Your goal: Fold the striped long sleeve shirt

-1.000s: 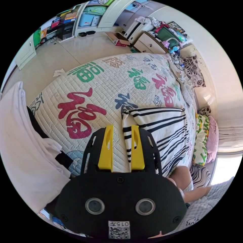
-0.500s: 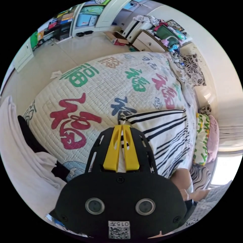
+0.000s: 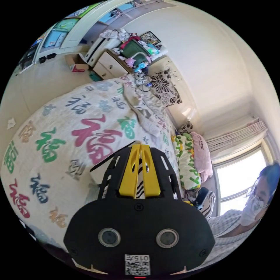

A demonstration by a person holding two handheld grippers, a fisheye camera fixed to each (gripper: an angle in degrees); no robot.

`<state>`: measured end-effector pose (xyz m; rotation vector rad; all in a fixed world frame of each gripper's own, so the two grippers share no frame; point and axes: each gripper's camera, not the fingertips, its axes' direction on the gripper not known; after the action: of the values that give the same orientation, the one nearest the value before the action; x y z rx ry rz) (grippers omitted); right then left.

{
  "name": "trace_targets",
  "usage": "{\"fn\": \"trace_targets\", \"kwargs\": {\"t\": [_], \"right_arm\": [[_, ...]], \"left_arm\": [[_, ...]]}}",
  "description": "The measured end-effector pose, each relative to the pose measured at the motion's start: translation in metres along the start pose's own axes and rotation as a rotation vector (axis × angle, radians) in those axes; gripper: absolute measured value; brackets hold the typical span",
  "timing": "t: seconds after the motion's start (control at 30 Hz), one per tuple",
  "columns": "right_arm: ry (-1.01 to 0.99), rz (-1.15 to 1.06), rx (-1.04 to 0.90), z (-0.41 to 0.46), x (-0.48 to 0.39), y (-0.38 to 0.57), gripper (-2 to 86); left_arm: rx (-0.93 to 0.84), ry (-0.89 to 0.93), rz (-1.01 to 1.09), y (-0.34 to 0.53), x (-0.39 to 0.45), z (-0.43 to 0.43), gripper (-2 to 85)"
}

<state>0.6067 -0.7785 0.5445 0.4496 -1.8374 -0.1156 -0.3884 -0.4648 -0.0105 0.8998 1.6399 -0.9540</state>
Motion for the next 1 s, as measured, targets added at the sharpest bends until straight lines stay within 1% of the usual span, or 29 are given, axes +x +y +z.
{"fn": "trace_targets", "kwargs": {"t": [0.1, 0.23, 0.37, 0.4, 0.43, 0.47, 0.53, 0.6, 0.67, 0.7, 0.73, 0.8, 0.87, 0.9, 0.97, 1.0], "right_arm": [[-0.009, 0.157, 0.085, -0.044, 0.06, 0.016, 0.4], [0.067, 0.312, 0.098, -0.068, 0.125, 0.033, 0.5], [-0.036, 0.468, 0.103, -0.07, 0.179, 0.043, 0.8], [-0.051, 0.507, 0.095, -0.071, 0.192, 0.047, 1.0], [-0.061, 0.534, 0.098, -0.074, 0.201, 0.052, 1.2], [-0.06, 0.545, 0.096, -0.077, 0.205, 0.054, 1.4], [0.01, 0.597, 0.091, -0.097, 0.217, 0.064, 2.1], [0.072, 0.587, 0.12, -0.12, 0.219, 0.064, 3.4], [0.126, 0.52, 0.133, -0.138, 0.216, 0.051, 5.9], [0.149, 0.469, 0.113, -0.144, 0.214, 0.037, 7.9], [0.153, 0.414, 0.073, -0.143, 0.213, 0.02, 9.1], [0.17, 0.33, 0.0, -0.131, 0.214, -0.003, 10.4], [0.206, 0.293, -0.105, -0.113, 0.221, -0.02, 11.4], [0.227, 0.29, -0.189, -0.1, 0.228, -0.027, 11.6], [0.298, 0.277, -0.213, -0.097, 0.228, -0.033, 10.6], [0.335, 0.251, -0.232, -0.097, 0.227, -0.036, 9.2]], "left_arm": [[-0.08, 0.058, 0.021, -0.019, 0.022, 0.079, -0.8], [-0.226, -0.058, 0.029, -0.024, 0.032, 0.198, -0.4], [-0.281, -0.127, -0.015, -0.02, 0.018, 0.264, 1.3], [-0.307, -0.12, -0.019, -0.019, 0.014, 0.279, 4.1], [-0.317, -0.072, -0.023, -0.02, 0.01, 0.286, 6.5], [-0.313, -0.037, -0.02, -0.02, 0.009, 0.287, 7.5], [-0.28, 0.099, 0.027, -0.018, 0.008, 0.276, 9.0], [-0.244, 0.155, 0.102, -0.01, 0.011, 0.251, 9.2], [-0.209, 0.109, 0.168, 0.008, 0.012, 0.218, 9.1], [-0.197, 0.032, 0.171, 0.026, 0.007, 0.198, 9.4], [-0.19, -0.058, 0.133, 0.05, -0.002, 0.18, 10.3], [-0.185, -0.163, 0.032, 0.092, -0.019, 0.161, 12.2], [-0.2, -0.233, -0.079, 0.137, -0.035, 0.15, 13.2], [-0.214, -0.245, -0.136, 0.165, -0.043, 0.148, 13.4], [-0.287, -0.208, -0.205, 0.198, -0.054, 0.158, 13.5], [-0.378, -0.124, -0.238, 0.212, -0.061, 0.175, 13.4]]}}
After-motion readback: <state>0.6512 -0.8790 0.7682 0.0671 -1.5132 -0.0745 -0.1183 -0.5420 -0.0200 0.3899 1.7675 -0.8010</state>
